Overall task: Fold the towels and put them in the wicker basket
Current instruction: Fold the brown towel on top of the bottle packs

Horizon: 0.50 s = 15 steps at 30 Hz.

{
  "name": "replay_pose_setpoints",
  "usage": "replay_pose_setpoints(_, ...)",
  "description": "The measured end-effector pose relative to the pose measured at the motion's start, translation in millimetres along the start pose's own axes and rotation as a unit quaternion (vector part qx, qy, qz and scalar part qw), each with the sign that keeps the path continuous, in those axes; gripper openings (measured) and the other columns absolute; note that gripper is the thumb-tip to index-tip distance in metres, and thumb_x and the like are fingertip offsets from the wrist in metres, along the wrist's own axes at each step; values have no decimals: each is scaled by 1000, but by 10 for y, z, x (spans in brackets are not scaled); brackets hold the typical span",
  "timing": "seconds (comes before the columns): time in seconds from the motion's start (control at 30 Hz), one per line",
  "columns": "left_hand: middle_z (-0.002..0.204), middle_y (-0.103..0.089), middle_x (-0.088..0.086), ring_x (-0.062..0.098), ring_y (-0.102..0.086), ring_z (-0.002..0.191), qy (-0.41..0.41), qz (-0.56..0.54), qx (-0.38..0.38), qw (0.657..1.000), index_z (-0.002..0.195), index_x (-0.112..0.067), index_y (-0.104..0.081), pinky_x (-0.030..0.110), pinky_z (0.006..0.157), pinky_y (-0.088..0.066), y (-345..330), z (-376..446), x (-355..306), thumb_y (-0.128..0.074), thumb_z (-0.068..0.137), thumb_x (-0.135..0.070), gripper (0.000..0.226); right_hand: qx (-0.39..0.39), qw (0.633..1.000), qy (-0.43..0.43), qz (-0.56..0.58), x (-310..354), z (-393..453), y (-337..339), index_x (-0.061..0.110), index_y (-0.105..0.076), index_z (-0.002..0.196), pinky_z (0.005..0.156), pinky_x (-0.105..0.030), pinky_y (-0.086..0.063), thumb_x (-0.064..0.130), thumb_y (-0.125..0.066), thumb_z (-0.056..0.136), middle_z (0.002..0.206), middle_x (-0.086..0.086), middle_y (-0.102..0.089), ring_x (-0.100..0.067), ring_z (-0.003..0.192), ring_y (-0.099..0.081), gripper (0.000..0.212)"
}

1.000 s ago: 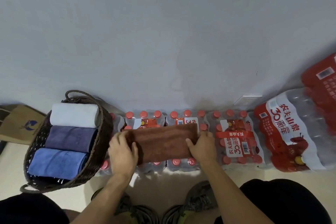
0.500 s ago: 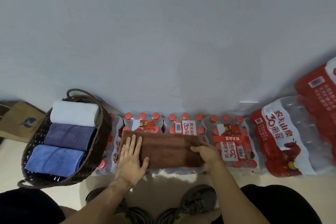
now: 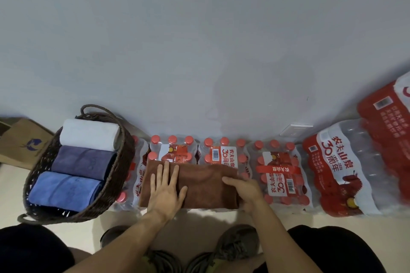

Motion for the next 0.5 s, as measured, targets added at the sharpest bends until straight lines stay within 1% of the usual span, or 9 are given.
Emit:
replay_pose_setpoints(0.07,161,19,11,29,22,148,-4,17,15,1000,155,-25,11,45,119,13,-24,9,13,-26,99,-56,74,1,999,45,-30,39,24,-18,20,-68,103,92,-51,-55,18,-85,71,107,-4,-73,-28,99,-67,37)
replay_pose_setpoints(0.1,161,21,12,30,23,147,-8,22,21,999,154,-25,13,45,119,14,-31,9,23,-25,98,-58,75,-8,998,49,-42,39,23,-29,20,-66,107,94,-52,-53,17,-83,73,110,-5,-71,-28,103,-65,38)
replay_pose_setpoints(0.13,160,23,12,30,25,147,-12,28,26,999,153,-26,16,44,118,16,-38,2,39,-24,97,-59,77,-12,998,39,-37,22,30,-36,19,-64,111,96,-52,-52,15,-82,74,113,-6,-69,-30,105,-64,41)
replay_pose_setpoints(0.2,159,26,12,28,28,145,-12,40,25,999,152,-26,21,43,117,18,-47,-20,76,-18,94,-64,79,-20,999,18,17,-20,32,-56,17,-63,115,95,-53,-52,12,-84,71,114,-8,-69,-32,106,-63,49)
replay_pose_setpoints(0.27,158,28,12,27,31,144,2,41,16,999,150,-24,25,41,117,19,-54,-37,102,-8,89,-67,82,-50,996,61,49,6,8,-86,19,-60,121,94,-47,-52,8,-86,70,112,-1,-70,-26,105,-64,59)
replay_pose_setpoints(0.33,158,28,12,26,31,144,15,33,5,999,149,-20,26,41,118,19,-61,-44,85,-3,84,-67,85,-73,988,132,25,70,-14,-102,23,-53,128,98,-38,-47,0,-80,73,107,12,-69,-14,106,-62,66)
replay_pose_setpoints(0.4,160,24,11,26,28,145,21,17,1,1000,152,-19,20,42,118,17,-48,-40,44,-10,84,-67,89,-89,985,150,5,101,-31,-110,26,-51,130,102,-37,-44,-7,-76,75,107,17,-67,-10,109,-60,69)
replay_pose_setpoints(0.47,163,10,13,28,18,149,32,-24,-20,999,156,-18,4,43,120,11,0,-31,-10,-36,86,-62,92,-114,987,112,23,82,-57,-88,22,-48,129,102,-41,-45,-7,-78,71,114,10,-61,-16,111,-58,72)
replay_pose_setpoints(0.5,163,1,14,30,10,150,30,-43,-43,998,157,-17,-6,45,121,6,31,-28,-49,-50,84,-54,93,-132,987,92,23,61,-69,-80,18,-48,128,100,-42,-46,-5,-81,68,117,6,-60,-20,110,-58,72)
Point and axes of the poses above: each hand's wrist, its own z-axis towards the middle knuckle, its own y-axis out of the back of the hand, x = y × z, the point moved 1 cm from there along z, towards the middle knuckle
